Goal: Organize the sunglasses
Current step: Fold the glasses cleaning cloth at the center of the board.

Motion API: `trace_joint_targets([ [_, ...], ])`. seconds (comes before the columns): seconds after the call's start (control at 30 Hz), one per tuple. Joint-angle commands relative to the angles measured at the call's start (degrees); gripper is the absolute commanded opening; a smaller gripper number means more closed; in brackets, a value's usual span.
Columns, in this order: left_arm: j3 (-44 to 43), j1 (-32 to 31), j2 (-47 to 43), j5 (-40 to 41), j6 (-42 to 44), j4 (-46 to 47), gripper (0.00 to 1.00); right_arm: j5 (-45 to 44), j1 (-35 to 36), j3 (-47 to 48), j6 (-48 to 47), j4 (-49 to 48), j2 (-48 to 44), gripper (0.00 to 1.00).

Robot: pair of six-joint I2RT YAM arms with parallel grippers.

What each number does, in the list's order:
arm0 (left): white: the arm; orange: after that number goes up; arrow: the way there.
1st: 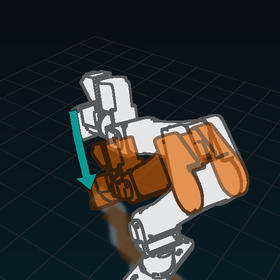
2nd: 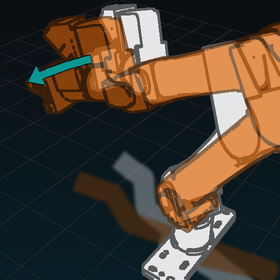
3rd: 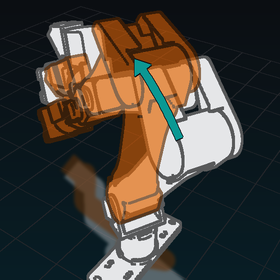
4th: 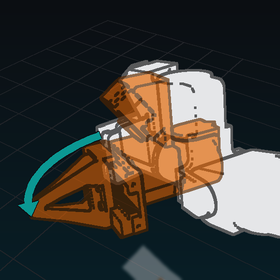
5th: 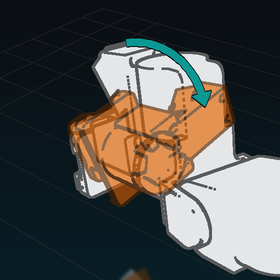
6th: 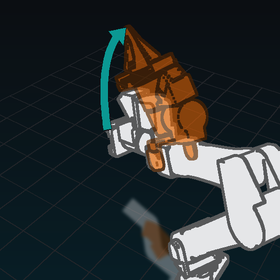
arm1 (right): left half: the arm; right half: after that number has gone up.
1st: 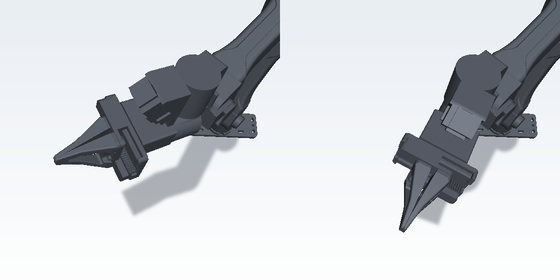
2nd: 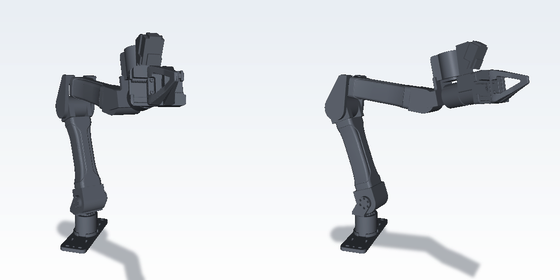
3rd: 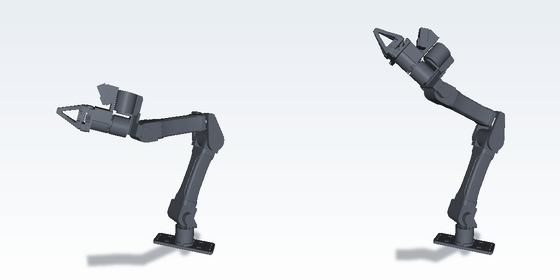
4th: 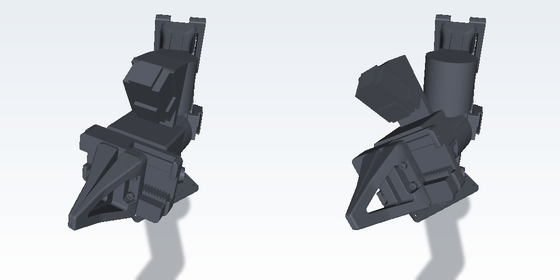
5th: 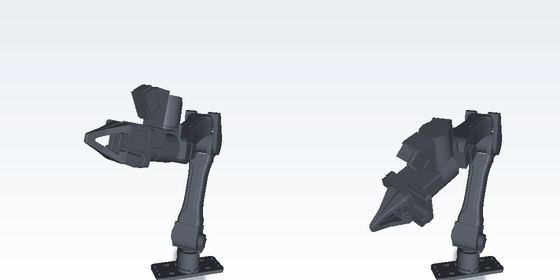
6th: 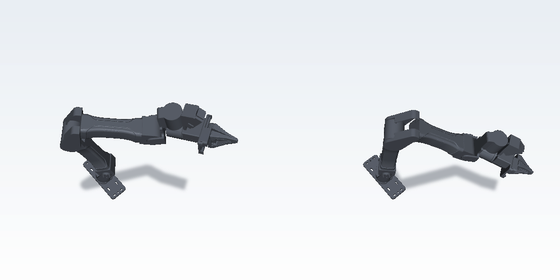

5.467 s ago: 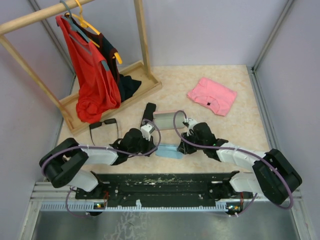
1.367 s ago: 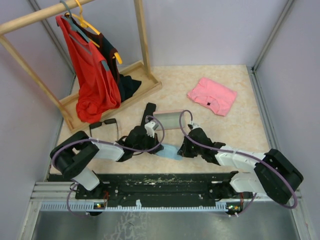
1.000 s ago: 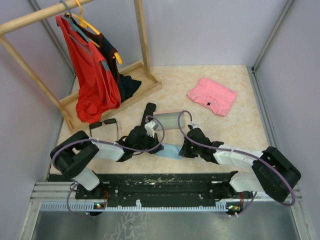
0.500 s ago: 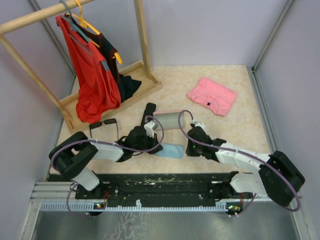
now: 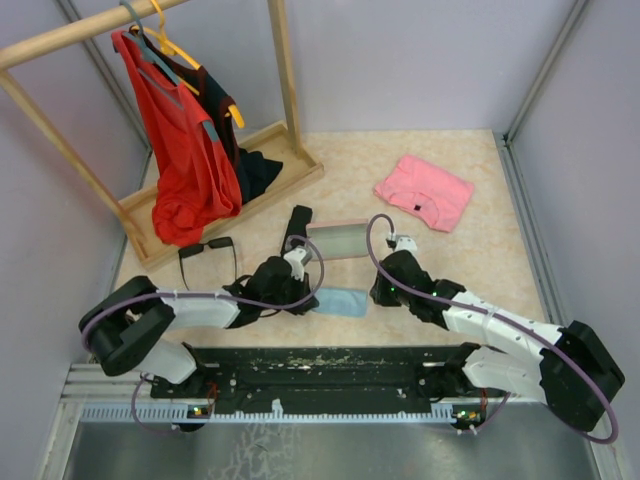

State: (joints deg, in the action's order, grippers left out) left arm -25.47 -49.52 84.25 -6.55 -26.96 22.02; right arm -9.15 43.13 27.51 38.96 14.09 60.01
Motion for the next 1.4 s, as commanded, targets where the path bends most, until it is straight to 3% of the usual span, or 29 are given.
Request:
trace_joint_targets([
  [0.0, -0.6, -0.3, -3.6, 3.4, -0.1, -5.7, 0.01, -2.6, 0.2, 0.6, -0.3, -3.0, -2.0, 0.21],
  [0.1, -2.6, 0.1, -6.2, 6.2, 1.0, -7.7, 0.12, -3.5, 0.2, 1.3, -0.9, -2.2, -1.1, 0.30],
  [0.3, -5.5, 2.7, -6.0, 11.3, 1.1, -9.6, 0.19, -1.4, 0.2, 0.0, -3.1, -6.2, 0.0, 0.40],
  [0.47, -5.9, 4.4, -4.5, 13.1, -0.1, -10.4, 0.22, -0.6, 0.4, -1.9, -4.9, -11.8, 1.7, 0.43],
  [0.67, -4.7, 4.5, -7.1, 16.9, 0.9, -10.9, 0.28, -5.8, 3.0, -2.8, -4.1, -14.8, 5.5, 0.43],
  [0.9, -4.4, 4.4, -8.7, 17.0, 2.6, -10.8, 0.28, -10.3, 6.5, -2.4, -3.5, -16.1, 10.6, 0.43],
  [1.37, -4.3, 4.5, -8.2, 16.0, 2.8, -10.6, 0.22, -14.6, 12.4, 5.1, -6.6, -5.9, 21.2, 0.40],
])
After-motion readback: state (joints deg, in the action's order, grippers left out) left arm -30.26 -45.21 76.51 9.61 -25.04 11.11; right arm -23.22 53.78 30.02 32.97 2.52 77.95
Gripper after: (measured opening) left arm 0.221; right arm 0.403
